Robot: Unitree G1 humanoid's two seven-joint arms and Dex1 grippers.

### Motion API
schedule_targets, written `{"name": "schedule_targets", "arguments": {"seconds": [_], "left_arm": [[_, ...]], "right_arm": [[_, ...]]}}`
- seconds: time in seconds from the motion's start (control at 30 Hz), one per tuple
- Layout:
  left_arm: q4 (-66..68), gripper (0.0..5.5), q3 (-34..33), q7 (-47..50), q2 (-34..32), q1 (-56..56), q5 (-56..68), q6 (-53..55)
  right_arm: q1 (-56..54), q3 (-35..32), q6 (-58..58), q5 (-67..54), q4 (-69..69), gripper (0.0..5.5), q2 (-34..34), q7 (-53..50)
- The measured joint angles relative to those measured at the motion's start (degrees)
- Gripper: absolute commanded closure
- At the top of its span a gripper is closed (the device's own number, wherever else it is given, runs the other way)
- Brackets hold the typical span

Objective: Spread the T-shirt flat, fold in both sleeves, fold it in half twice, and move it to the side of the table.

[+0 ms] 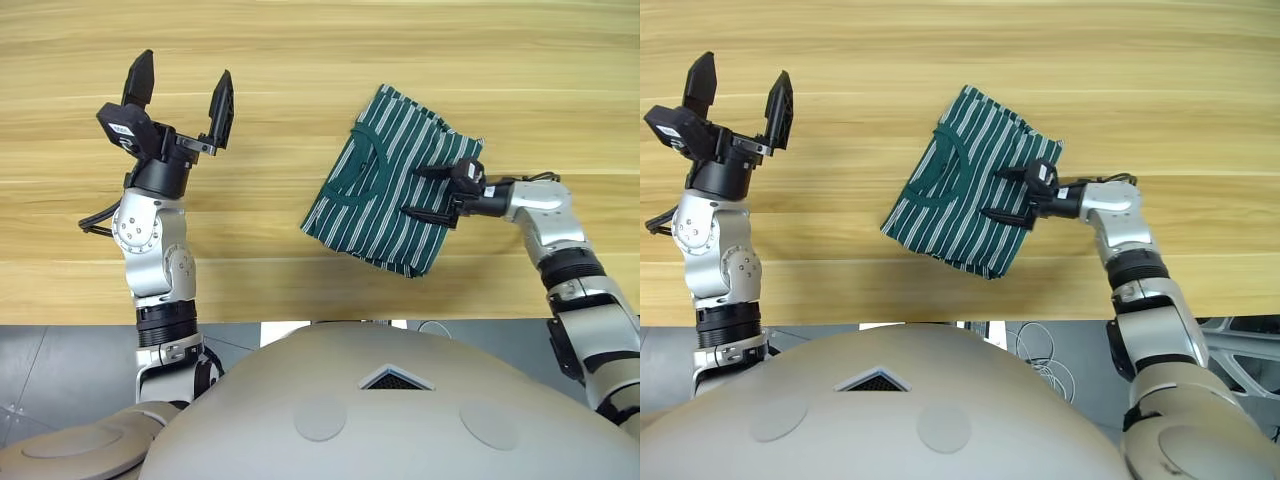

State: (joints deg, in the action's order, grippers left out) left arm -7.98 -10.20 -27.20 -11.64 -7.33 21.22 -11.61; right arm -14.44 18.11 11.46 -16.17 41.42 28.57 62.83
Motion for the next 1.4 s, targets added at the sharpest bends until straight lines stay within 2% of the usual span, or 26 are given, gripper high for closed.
{"name": "schedule_targets", "arguments": {"seconds": [0.13, 0.4, 0.53, 0.6, 0.7, 0.77, 0.87, 0.97, 1.03, 1.17, 1.27, 1.4], "left_arm": [[0.17, 0.20, 0.60, -0.09, 0.22, -0.55, 0.02, -0.41], [3.28, 0.20, 1.71, -1.10, 0.24, 0.55, -0.49, -1.70], [3.61, 0.20, 1.72, -1.59, 0.11, 0.47, -0.68, -2.64], [3.67, 0.20, 1.71, -1.83, -0.10, 0.21, -1.16, -2.81], [4.69, 0.20, 2.85, -2.45, -2.68, 0.16, -5.91, -5.19], [5.40, 0.20, 4.32, -6.40, -6.74, -0.89, -9.65, -9.11], [15.53, 0.15, 5.64, -17.92, -23.57, -6.44, -18.14, -20.48], [28.16, 0.15, 4.89, -23.65, -37.01, -9.08, -23.08, -29.88], [31.31, 0.15, 5.23, -24.25, -41.17, -9.07, -24.80, -33.93], [31.34, 0.15, 10.98, -21.78, -40.57, -3.94, -32.26, -39.12], [31.37, 0.15, 15.83, -17.11, -36.14, 2.82, -38.27, -40.48], [35.95, 0.10, 21.95, -11.29, -32.26, 10.71, -44.07, -43.92]], "right_arm": [[-7.19, 1.82, -0.66, 6.85, 5.44, 0.94, -5.10, -5.92], [-19.69, 10.10, 9.45, 16.09, 18.78, 0.94, -14.37, 0.40], [-19.82, 9.93, 14.34, 16.17, 22.19, 0.94, -16.16, 1.34], [-18.85, 7.26, 14.46, 15.41, 22.30, 0.94, -16.42, 1.49], [-11.91, 1.17, 11.02, 7.00, 9.54, 0.94, -13.71, 8.53], [-8.03, -3.07, 12.08, 3.46, -2.51, 0.94, -7.79, 10.50], [9.36, -9.53, 20.72, 1.65, -17.88, 0.94, 4.65, 11.82], [23.81, -9.39, 26.30, 5.66, -22.63, 0.94, 11.23, 12.75], [26.73, -7.89, 27.69, 10.40, -24.01, 0.94, 13.15, 11.92], [25.47, -5.78, 29.23, 16.16, -28.10, 0.94, 13.34, 6.72], [20.79, -4.31, 28.63, 22.58, -27.66, 0.94, 9.38, -1.77], [15.01, -0.92, 27.65, 28.27, -25.24, 1.78, 6.09, -8.72]]}}
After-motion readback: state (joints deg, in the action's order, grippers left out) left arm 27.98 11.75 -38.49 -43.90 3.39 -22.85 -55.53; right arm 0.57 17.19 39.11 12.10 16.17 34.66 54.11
